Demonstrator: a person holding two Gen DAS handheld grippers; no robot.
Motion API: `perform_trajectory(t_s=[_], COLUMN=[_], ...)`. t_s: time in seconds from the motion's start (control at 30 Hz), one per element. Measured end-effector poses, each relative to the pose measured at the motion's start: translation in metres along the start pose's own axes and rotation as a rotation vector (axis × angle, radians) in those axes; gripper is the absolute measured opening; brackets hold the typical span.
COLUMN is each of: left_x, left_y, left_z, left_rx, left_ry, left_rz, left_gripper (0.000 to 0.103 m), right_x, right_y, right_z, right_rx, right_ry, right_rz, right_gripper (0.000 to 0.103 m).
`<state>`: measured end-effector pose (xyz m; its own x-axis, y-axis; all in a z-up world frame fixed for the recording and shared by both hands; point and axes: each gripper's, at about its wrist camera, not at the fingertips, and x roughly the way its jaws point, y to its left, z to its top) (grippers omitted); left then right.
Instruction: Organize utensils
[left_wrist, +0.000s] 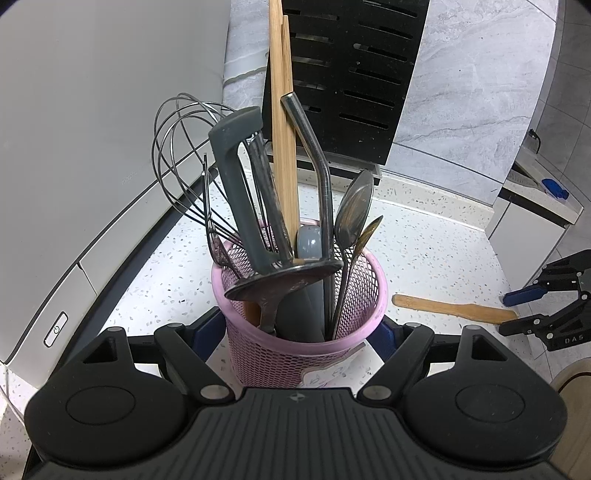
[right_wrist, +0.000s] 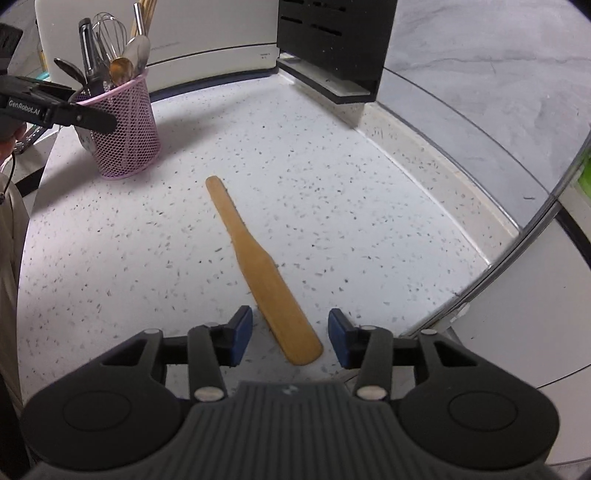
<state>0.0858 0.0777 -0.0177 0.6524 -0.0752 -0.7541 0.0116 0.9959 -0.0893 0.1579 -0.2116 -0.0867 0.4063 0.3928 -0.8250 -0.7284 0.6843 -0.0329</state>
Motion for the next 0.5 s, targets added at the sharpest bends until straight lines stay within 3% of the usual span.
perform_trajectory(t_s=[0.03,0.07,0.4,0.47,0.5], left_x=[0.0,0.0,0.001,0.001,0.001], left_y=[0.001,0.001,0.001,0.001,0.001], left_z=[0.0,0.0,0.0,0.0,0.0], left_rx=[-0.001,-0.002,-0.008,-0.007,-0.008], left_ry=[0.0,0.0,0.001,0.001,0.0], left_rz=[-0.002,-0.003,-0.003,-0.003,-0.003], left_gripper=[0.093,0.093,0.094,0.094,0.094], right_x=[0.0,0.0,-0.011,-0.016,-0.019], right_y=[-0.002,-0.002,0.012,0.009,0.007], right_z=[0.0,0.0,-0.007,-0.011,-0.012], right_rx=[0.006,0.001,-0.093,-0.084,-0.077], right_ry=[0.003,-0.001,0.019,0.013,0.016], right_rz=[0.012,0.019,-0.02,-0.016,-0.019], right_gripper=[0.038,0.027,0.017,0.0,0.0])
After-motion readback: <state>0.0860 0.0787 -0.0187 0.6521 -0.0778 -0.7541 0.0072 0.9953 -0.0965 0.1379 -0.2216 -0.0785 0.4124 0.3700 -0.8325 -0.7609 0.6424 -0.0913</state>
